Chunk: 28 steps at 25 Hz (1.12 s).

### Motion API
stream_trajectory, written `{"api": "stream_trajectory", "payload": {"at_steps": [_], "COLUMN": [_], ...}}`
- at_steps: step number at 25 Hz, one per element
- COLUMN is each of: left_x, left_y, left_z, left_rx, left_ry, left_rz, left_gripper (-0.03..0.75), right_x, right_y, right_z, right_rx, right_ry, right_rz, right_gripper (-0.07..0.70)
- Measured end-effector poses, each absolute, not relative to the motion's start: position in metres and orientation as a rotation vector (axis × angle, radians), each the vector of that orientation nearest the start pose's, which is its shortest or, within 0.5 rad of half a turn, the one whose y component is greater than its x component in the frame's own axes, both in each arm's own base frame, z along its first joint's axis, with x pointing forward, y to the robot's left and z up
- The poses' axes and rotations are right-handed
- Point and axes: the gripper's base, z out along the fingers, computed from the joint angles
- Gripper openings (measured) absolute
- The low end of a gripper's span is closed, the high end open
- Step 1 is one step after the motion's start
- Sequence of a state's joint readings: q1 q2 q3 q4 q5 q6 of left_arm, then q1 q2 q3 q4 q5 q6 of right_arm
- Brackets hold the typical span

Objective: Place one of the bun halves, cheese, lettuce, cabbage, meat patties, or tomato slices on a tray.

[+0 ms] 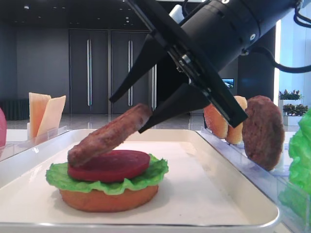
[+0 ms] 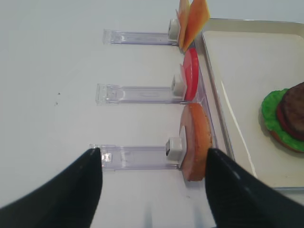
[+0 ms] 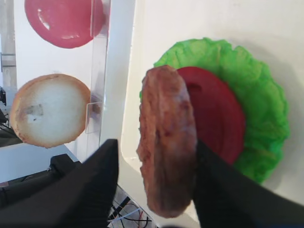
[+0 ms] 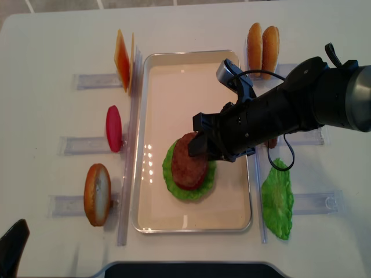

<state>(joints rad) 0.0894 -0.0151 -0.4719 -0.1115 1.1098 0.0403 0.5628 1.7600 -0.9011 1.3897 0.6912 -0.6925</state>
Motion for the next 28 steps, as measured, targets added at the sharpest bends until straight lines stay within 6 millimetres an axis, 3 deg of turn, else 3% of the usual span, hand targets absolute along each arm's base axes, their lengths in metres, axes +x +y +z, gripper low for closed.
{"api": "stream_trajectory", "payload": {"at_steps": [3,6,19,28], "left_x": [-0.006,-0.006,-0.006,-0.006], "left_y": [-0.01,-0.01,-0.01,-0.01], "left_z": [0.266,0.266,0.266,0.266], "left_rx": [-0.044,-0.044,-0.044,-0.044], "left_ry": [2.101,2.101,2.101,2.101], "left_rz": [-0.057,-0.057,-0.057,-0.057], "left_gripper": [0.518,0.518,0.518,0.518], "right_x": [0.247,0.246,0.242,0.239], "right_y": [0.223,0.221,0.203,0.196], "right_z": [0.179,0.183,0.215,0.25], "right_rx": [-0.222,-0.222,-0.273,-0.287], "right_ry": [2.697,2.701,2.74,2.681], "right_rz": [1.29,1.264,0.98,0.928], "right_gripper": [0.413,0.444,0.452,0.452]}}
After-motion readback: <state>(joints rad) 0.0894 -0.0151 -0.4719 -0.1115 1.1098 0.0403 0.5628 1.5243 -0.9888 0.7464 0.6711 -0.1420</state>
